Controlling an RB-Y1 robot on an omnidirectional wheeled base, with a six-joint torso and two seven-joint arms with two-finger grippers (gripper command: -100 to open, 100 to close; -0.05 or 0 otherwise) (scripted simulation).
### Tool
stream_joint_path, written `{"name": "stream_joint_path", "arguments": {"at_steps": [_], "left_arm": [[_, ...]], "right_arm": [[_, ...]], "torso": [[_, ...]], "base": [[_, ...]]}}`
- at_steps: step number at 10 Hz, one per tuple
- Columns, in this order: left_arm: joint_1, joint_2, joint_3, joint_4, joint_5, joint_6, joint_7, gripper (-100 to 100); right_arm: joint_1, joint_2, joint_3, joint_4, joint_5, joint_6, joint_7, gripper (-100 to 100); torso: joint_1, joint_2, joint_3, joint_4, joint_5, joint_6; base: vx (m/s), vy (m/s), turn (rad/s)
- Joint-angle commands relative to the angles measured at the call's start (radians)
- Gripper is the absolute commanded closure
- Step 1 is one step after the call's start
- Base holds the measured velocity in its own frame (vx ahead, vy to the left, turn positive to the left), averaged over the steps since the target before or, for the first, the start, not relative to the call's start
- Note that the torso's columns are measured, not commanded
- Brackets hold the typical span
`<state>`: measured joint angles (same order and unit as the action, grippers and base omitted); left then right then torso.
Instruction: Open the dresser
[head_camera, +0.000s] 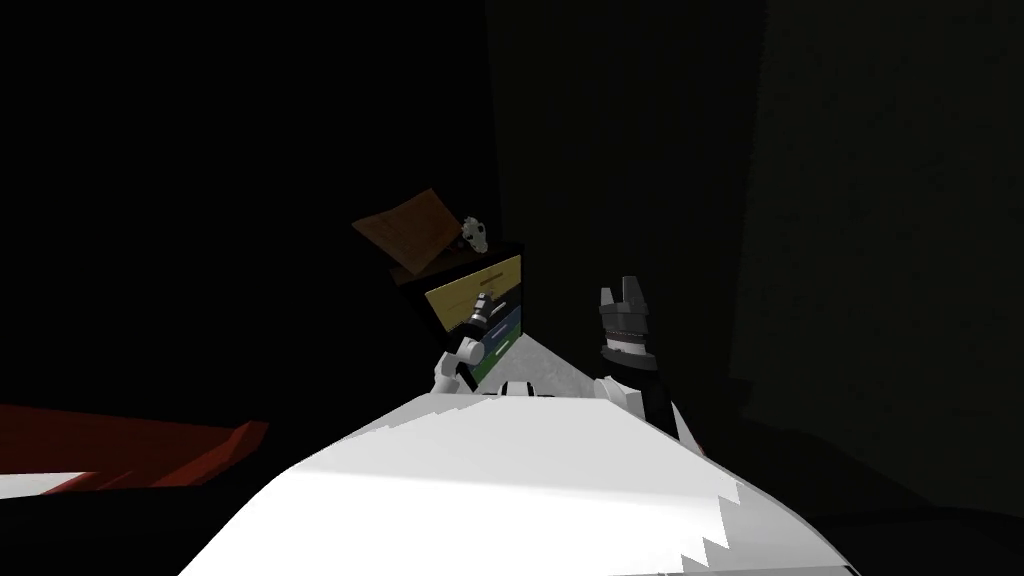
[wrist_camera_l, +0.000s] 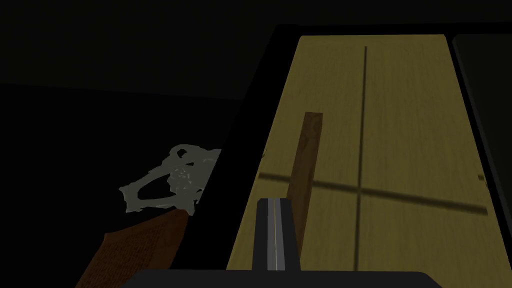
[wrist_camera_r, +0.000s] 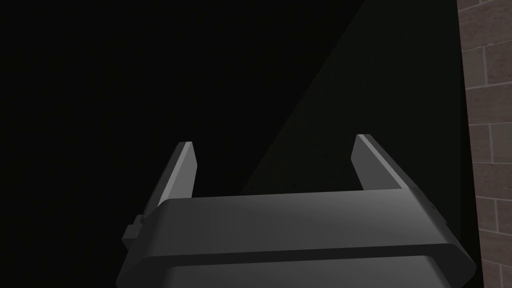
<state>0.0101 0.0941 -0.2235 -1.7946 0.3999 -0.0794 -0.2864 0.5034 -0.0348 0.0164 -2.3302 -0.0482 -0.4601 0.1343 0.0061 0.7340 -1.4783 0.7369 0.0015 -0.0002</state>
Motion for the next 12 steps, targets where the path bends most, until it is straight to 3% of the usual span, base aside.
{"name": "stream_joint_path", "arguments": {"at_steps": [1, 5, 7, 8, 9, 12], "left_arm": [[-0.008, 0.015, 0.004, -0.003, 0.006, 0.020, 0.006, -100], [-0.018, 0.015, 0.010, 0.001, 0.011, 0.041, 0.013, -100], [-0.031, 0.012, 0.023, -0.027, 0.022, 0.083, 0.013, -100], [-0.033, 0.013, 0.021, -0.015, 0.020, 0.071, 0.013, -100], [-0.020, 0.015, 0.011, -0.002, 0.013, 0.046, 0.014, 100], [-0.031, 0.007, 0.018, -0.023, 0.016, 0.074, 0.010, 100]], "right_arm": [[0.000, 0.000, 0.000, 0.000, 0.000, 0.000, 0.000, 0], [0.000, 0.000, 0.000, 0.000, 0.000, 0.000, 0.000, 0], [0.000, 0.000, 0.000, 0.000, 0.000, 0.000, 0.000, 0], [0.000, 0.000, 0.000, 0.000, 0.000, 0.000, 0.000, 0], [0.000, 0.000, 0.000, 0.000, 0.000, 0.000, 0.000, 0], [0.000, 0.000, 0.000, 0.000, 0.000, 0.000, 0.000, 0]], "torso": [[0.005, -0.004, -0.002, -0.001, 0.002, 0.000], [-0.007, 0.005, 0.003, 0.002, -0.002, 0.000], [-0.013, 0.005, 0.003, 0.002, -0.004, 0.000], [-0.011, 0.002, 0.001, 0.001, -0.003, 0.000], [-0.007, 0.005, 0.003, 0.001, -0.002, 0.000], [-0.008, 0.007, 0.004, 0.000, -0.001, -0.002]], "base": [[0.099, 0.123, -0.006], [0.078, 0.130, -0.004], [0.091, -0.009, 0.042], [0.048, -0.014, 0.007], [-0.061, 0.005, -0.063], [-0.071, -0.085, 0.012]]}}
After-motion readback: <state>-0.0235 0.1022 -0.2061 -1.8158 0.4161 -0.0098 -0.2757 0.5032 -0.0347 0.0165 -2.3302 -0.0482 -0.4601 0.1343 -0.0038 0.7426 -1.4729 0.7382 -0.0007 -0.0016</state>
